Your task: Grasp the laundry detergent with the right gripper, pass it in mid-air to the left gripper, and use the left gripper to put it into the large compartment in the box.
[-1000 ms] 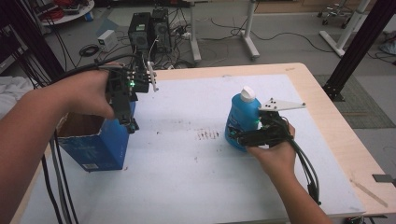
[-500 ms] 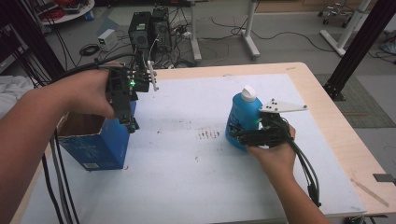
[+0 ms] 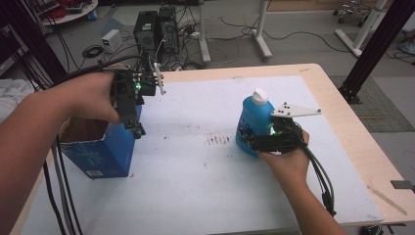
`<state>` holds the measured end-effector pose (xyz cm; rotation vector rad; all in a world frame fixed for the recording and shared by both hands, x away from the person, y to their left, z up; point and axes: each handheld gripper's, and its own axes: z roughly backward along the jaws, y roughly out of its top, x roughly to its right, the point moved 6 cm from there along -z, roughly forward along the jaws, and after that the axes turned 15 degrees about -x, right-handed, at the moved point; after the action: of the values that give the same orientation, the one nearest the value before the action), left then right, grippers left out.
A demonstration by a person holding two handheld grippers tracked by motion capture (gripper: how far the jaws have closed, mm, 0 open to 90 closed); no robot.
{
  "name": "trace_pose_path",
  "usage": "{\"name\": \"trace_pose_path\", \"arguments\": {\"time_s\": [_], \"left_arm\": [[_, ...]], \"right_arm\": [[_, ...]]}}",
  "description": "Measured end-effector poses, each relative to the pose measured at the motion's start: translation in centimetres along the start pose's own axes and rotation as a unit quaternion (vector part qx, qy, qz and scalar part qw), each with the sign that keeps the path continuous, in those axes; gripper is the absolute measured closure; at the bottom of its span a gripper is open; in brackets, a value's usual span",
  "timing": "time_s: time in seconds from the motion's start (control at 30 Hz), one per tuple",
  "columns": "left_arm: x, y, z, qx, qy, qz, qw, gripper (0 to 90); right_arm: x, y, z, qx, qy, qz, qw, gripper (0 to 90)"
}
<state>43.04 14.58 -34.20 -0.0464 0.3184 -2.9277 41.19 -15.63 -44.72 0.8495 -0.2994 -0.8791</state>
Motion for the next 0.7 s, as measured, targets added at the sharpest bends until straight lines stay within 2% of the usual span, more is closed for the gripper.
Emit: {"name": "trace_pose_path", "arguments": {"time_s": [0.1, 0.37, 0.7], "left_arm": [[0.02, 0.01, 0.0, -0.001, 0.001, 0.0, 1.0, 1.8], [0.04, 0.1, -0.04, -0.002, 0.001, -0.001, 1.0, 1.8], [0.07, 0.12, -0.07, -0.004, 0.0, -0.001, 1.0, 1.8]], "right_arm": [[-0.07, 0.01, 0.12, 0.004, 0.006, 0.003, 1.0, 24.8], [-0.02, -0.01, 0.06, 0.003, 0.005, 0.004, 1.0, 25.0], [-0.09, -0.04, 0.07, 0.004, 0.006, 0.006, 1.0, 31.5]]}}
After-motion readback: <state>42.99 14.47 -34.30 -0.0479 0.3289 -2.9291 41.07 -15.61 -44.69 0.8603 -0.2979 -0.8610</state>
